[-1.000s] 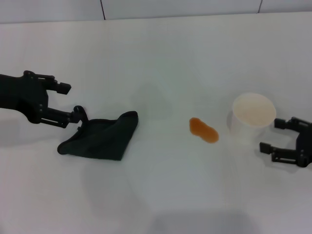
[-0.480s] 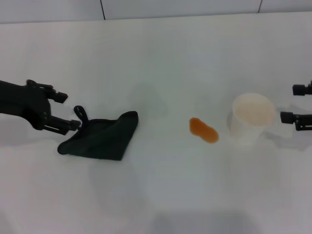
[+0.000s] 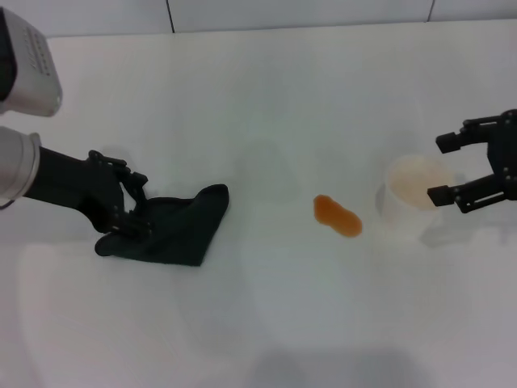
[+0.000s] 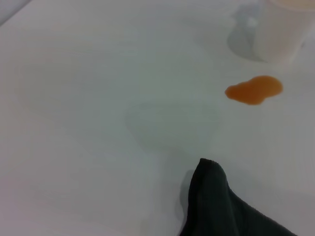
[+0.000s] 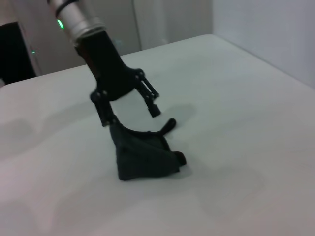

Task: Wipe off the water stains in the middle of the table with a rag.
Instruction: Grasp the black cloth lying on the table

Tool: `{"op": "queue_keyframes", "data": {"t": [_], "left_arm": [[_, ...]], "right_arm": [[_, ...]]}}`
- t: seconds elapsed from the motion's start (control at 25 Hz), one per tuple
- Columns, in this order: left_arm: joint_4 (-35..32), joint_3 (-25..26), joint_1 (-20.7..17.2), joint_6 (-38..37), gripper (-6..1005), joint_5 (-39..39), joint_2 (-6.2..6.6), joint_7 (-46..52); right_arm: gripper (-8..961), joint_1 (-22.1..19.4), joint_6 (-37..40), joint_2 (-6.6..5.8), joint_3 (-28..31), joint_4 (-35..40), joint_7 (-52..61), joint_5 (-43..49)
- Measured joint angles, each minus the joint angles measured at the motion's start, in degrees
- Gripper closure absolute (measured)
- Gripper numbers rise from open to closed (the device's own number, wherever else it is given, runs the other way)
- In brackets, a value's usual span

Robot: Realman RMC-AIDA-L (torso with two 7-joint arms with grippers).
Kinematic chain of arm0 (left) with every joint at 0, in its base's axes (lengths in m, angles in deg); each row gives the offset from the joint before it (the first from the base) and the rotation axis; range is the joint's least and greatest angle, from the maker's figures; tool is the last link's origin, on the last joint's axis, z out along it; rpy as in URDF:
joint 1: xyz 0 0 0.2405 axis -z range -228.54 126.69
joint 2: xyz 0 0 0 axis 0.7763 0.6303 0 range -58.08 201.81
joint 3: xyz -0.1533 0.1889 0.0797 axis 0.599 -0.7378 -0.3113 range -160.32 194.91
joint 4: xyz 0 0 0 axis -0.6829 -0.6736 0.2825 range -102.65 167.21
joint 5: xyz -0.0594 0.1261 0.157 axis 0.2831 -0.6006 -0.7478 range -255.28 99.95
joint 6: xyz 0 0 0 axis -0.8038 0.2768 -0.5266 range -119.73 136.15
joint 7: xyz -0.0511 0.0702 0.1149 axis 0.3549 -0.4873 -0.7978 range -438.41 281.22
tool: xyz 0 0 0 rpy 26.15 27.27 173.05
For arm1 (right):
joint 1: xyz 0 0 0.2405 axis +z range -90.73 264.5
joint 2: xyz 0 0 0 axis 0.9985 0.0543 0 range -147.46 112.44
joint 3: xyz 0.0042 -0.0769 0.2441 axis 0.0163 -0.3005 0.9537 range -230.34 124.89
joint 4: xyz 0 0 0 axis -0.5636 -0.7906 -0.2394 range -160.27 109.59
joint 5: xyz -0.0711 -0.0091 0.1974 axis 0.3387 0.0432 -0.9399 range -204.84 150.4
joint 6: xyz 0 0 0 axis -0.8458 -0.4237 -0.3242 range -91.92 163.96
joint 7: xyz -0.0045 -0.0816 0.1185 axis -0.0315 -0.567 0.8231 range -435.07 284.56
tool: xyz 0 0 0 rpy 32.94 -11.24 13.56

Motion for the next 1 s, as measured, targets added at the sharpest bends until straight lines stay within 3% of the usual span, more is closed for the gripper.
{"op": "queue_keyframes", "data": {"t": [0.28, 0.72, 1.0], "left_arm": [[4.8, -3.4, 0.3, 5.3, 252, 0.3, -0.18, 0.0], [5.4, -5.1, 0.7, 6.2, 259, 1.9, -0.39, 0.8], [7.0, -9.0, 0.9, 9.0, 406, 1.5, -0.41, 3.4]], "right_arm": [[81, 2.2, 1.6, 0.19, -0.1, 0.1, 1.8, 0.5], [81, 2.5, 1.7, 0.87, -0.1, 0.4, 2.1, 1.0], [81, 2.5, 1.3, 0.95, -0.1, 0.6, 2.1, 1.0]]}}
